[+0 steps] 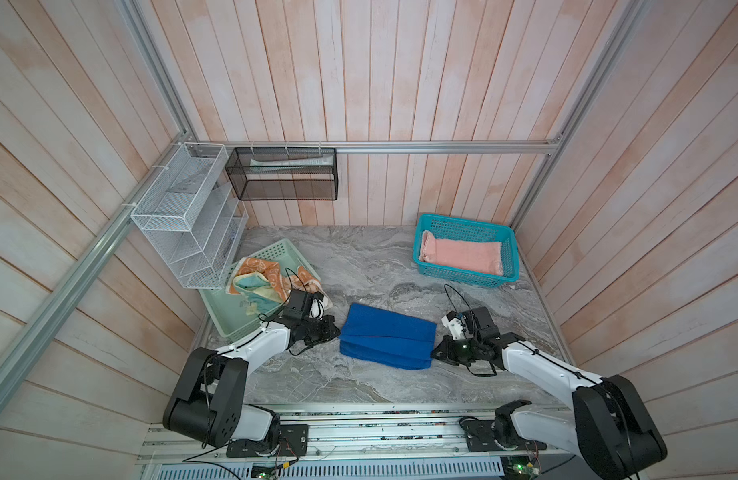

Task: Fold and stack the towels

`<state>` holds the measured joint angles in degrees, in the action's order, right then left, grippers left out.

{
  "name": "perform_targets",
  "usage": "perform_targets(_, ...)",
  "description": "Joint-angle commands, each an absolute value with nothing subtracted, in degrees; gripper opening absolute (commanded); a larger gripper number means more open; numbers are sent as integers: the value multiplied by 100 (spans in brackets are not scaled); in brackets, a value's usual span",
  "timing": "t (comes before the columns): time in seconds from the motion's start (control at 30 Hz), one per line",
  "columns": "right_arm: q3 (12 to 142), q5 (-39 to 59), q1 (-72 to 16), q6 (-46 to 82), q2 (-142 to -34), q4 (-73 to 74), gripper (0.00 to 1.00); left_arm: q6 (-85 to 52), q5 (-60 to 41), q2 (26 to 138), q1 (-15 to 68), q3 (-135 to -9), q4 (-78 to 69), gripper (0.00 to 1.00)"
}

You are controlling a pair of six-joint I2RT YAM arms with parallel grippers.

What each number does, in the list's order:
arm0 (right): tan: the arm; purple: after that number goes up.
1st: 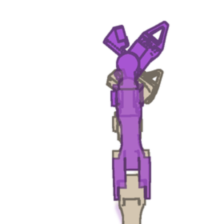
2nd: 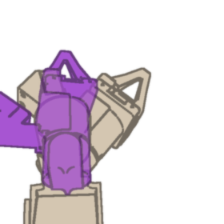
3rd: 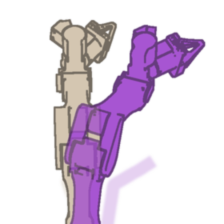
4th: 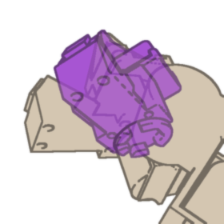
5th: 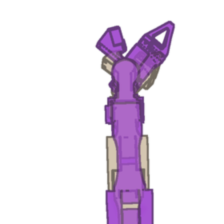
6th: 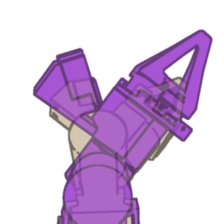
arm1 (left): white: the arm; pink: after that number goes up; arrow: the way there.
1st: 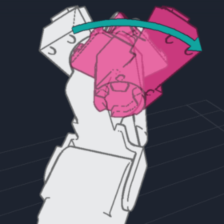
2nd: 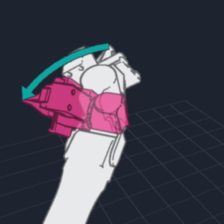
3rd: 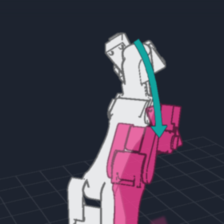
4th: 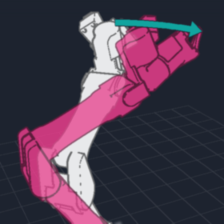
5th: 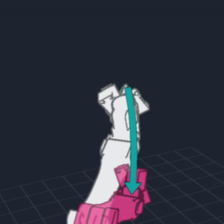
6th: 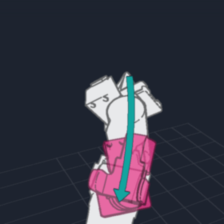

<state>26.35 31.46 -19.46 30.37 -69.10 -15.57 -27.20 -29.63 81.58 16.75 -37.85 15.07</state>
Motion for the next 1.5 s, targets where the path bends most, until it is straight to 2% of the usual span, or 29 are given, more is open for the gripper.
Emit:
perform_targets(0.0,2937,3195,-1969,2968,-6916,-1697,0,-2632,-3023,8166,1613,-3840,1603,0)
perform_targets(0.3,3398,2911,-1958,2834,-6210,-2817,0,-2646,-3085,7752,1564,-3868,2007,0)
perform_targets(0.33,3294,2929,-1959,2906,-6133,-2847,6,-2663,-3085,7739,1557,-3800,2017,0)
perform_targets(0.37,3213,2981,-1958,2967,-6078,-2875,18,-2685,-3085,7721,1564,-3716,2033,7)
perform_targets(0.4,3150,3052,-1960,3023,-6034,-2918,29,-2722,-3060,7689,1564,-3597,2043,20)
perform_targets(0.43,3125,3108,-1960,3077,-5980,-2977,35,-2772,-3042,7636,1560,-3488,2058,29)
perform_targets(0.5,3213,3059,-1960,3143,-5856,-3121,40,-2804,-2944,7480,1561,-3336,2119,34)
perform_targets(0.67,3665,2294,-1949,3121,-5812,-3042,44,-2817,-2621,7299,1480,-3419,2123,34)
perform_targets(0.77,3811,2426,-1951,3052,-6325,-2692,44,-2794,-2686,7526,1487,-3653,1983,35)
perform_targets(0.93,3973,2669,-2259,2960,-7264,-2665,44,-2685,-2793,8070,1522,-3909,1856,46)
perform_targets(1.13,3905,2645,-2581,3064,-7546,-1943,46,-2760,-3175,8560,1582,-3939,1449,47)
perform_targets(1.27,4199,2468,-2696,2879,-8000,-2205,45,-2757,-3247,8784,1650,-3992,1398,47)
perform_targets(1.37,4247,2225,-2862,2802,-8070,-2406,41,-2764,-3317,8797,1650,-3930,1306,41)
perform_targets(1.47,4168,2176,-2891,2815,-7970,-2410,27,-2773,-3407,8801,1658,-3885,1255,32)
